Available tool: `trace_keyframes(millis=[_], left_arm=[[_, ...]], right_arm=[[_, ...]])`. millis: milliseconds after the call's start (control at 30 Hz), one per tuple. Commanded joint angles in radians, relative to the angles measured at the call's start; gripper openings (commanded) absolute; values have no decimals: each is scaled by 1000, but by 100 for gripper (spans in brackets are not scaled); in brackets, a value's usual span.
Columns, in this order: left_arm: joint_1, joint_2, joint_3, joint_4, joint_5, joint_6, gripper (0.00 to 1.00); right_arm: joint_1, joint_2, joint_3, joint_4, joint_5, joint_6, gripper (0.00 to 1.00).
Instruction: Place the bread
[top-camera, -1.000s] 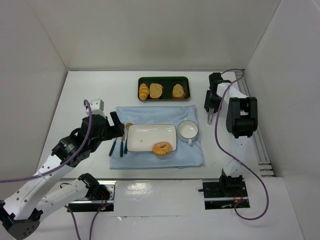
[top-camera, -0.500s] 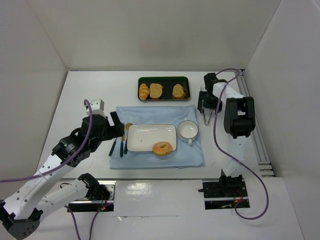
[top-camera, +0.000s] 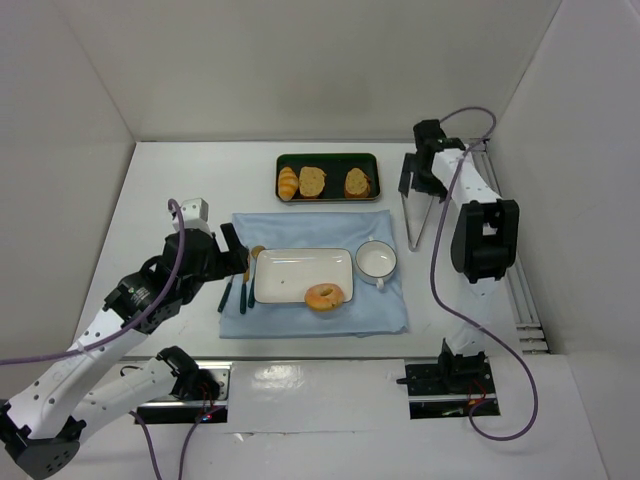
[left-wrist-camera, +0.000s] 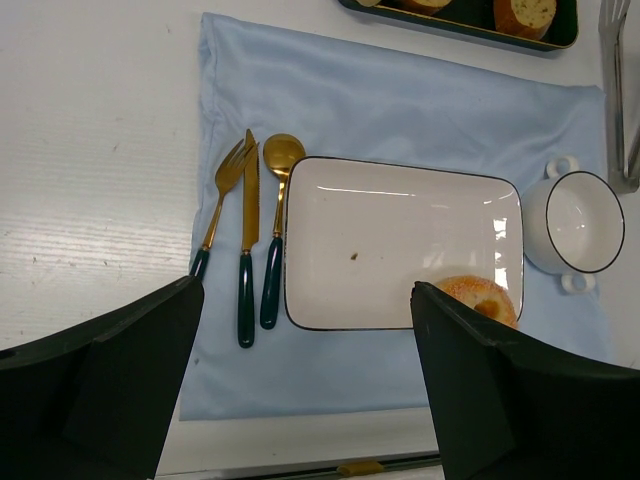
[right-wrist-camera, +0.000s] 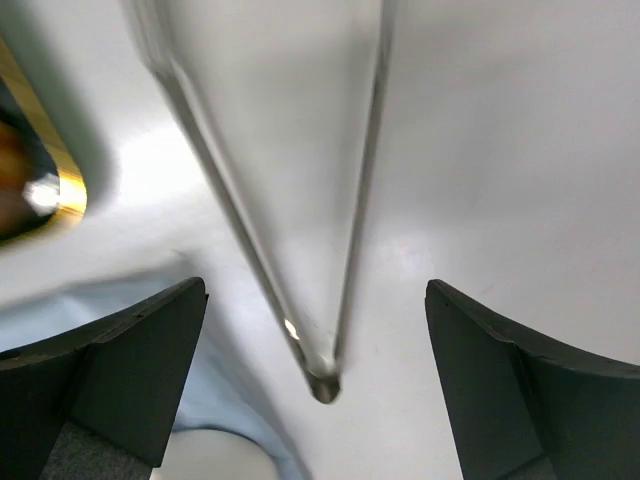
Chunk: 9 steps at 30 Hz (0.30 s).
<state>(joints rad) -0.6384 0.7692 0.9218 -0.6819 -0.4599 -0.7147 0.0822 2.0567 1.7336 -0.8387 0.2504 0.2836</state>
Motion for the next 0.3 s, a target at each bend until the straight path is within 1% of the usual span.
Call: trace_keyframes(millis=[0, 33, 100, 133, 200, 233, 267], left_arm=[[-4, 4, -12, 21, -17, -5, 98], [-4, 4, -12, 33, -5, -5, 98], [-4, 13, -21, 42, 4, -5, 98], [-4, 22, -21, 42, 4, -5, 98], [-4, 31, -11, 42, 4, -5, 98], [-4, 31, -2, 51, 4, -5, 98], [-4, 41, -1, 51, 4, 4, 98]], right_arm=[[65, -98, 228, -82, 137, 22, 97], [80, -98, 318, -117, 170, 22, 98], [117, -157, 350, -128, 184, 12, 98], [117, -187, 340, -99, 165, 22, 100], [149, -266, 256, -77, 179, 67, 100], [177, -288, 192, -68, 179, 68, 100], [200, -306, 169, -68, 200, 84, 100]])
